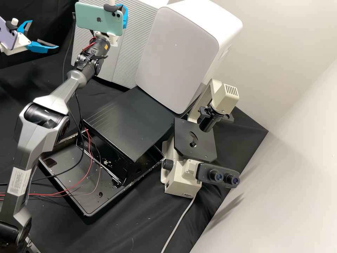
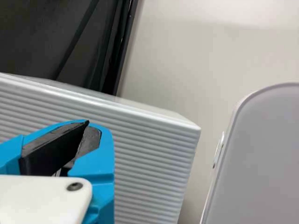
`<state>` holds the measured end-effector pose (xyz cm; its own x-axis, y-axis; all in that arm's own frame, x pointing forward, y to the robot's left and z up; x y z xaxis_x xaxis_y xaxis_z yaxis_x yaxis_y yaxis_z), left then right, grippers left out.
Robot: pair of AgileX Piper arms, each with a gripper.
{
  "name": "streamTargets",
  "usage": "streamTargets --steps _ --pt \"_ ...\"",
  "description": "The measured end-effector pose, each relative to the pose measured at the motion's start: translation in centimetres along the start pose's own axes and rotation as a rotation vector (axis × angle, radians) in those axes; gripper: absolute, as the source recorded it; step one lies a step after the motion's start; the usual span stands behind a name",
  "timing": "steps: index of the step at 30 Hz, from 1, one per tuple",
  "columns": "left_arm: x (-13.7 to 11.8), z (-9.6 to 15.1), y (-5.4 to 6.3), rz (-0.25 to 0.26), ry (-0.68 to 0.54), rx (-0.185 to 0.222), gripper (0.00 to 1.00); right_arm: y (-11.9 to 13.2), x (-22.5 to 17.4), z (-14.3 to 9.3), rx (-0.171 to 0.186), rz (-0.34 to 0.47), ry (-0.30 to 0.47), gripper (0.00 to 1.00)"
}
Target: Close the incubator door
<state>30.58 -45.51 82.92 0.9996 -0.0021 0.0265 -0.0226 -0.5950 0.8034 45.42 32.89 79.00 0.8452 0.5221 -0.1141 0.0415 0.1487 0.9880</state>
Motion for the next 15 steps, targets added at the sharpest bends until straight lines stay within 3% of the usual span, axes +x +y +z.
streamTargets --steps 5,15 --pt "0.0 0.0 0.0 0.0 0.0 0.0 1.0 -0.11 -0.02 0.02 -0.014 -0.004 0.003 0.0" --pt "0.0 0.0 0.0 0.0 0.0 0.0 1.0 -0.45 -0.67 0.21 -0.009 -0.012 0.0 0.0"
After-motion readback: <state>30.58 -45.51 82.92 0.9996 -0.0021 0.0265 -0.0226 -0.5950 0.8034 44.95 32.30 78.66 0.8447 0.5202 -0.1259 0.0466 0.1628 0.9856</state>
